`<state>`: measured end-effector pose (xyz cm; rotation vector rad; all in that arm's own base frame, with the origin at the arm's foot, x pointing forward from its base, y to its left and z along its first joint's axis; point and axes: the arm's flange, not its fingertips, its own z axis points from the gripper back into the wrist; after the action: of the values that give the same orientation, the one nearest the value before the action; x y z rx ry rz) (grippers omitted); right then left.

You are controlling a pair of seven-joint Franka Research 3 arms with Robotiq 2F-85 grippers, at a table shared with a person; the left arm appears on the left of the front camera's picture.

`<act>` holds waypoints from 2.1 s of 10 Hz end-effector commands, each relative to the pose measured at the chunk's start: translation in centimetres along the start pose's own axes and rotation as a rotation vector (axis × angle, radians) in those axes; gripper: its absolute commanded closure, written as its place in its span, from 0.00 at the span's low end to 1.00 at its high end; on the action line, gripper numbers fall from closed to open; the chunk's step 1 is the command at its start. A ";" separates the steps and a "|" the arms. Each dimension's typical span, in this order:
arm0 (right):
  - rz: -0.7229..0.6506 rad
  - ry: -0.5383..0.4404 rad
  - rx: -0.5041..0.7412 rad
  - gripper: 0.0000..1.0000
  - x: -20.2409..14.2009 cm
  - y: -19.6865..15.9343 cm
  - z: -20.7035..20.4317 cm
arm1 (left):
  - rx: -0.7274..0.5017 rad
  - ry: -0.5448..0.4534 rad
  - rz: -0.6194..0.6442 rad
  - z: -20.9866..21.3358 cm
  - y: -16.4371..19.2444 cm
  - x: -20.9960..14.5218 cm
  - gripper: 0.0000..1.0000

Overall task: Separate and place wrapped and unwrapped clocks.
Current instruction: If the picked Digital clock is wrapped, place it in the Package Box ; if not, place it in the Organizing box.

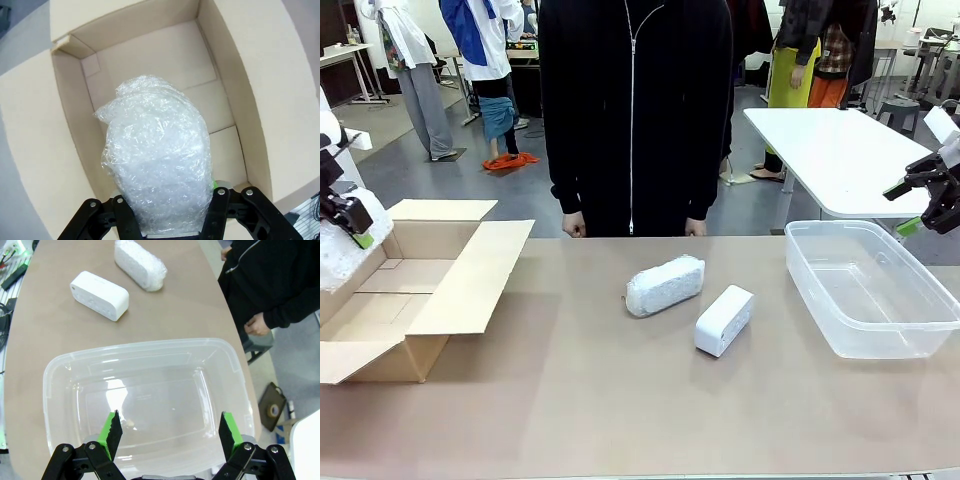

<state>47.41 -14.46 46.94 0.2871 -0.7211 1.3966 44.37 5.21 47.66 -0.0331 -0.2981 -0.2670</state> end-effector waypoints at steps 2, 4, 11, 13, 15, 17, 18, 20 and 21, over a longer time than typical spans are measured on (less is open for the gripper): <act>0.000 0.000 0.003 0.00 0.0 0.0 -0.2 | -0.054 -0.020 0.020 -3.1 -0.2 0.6 0.48; 0.000 0.000 0.003 0.00 0.0 0.0 -0.2 | -0.064 -0.026 0.028 -5.1 -1.2 1.0 0.48; 0.000 0.000 0.003 0.00 0.0 0.0 -0.2 | -0.031 -0.003 0.065 -8.1 -0.4 2.2 0.48; 0.000 0.000 0.003 0.00 0.0 0.0 -0.2 | -0.040 -0.002 0.070 -8.1 -0.4 2.3 0.48; 0.000 0.000 0.003 0.00 0.0 0.0 -0.2 | -0.045 0.020 0.076 -8.0 -0.4 2.4 0.28; 0.000 0.000 0.003 0.00 0.0 0.0 -0.2 | -0.046 0.025 0.078 -8.0 -0.4 2.6 0.08; 0.000 0.000 0.003 0.00 0.0 0.0 -0.2 | -0.044 0.027 0.077 -8.0 -0.4 2.6 0.03; 0.000 0.000 0.003 0.00 0.0 0.0 -0.2 | -0.047 0.031 0.076 -7.9 -0.3 2.7 0.00; 0.000 0.000 0.003 0.00 0.0 0.0 -0.2 | -0.048 0.029 0.076 -7.9 -0.4 2.6 0.00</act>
<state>47.41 -14.46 46.94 0.2871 -0.7211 1.3966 48.61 3.50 40.64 -0.0715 -0.2723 -0.2179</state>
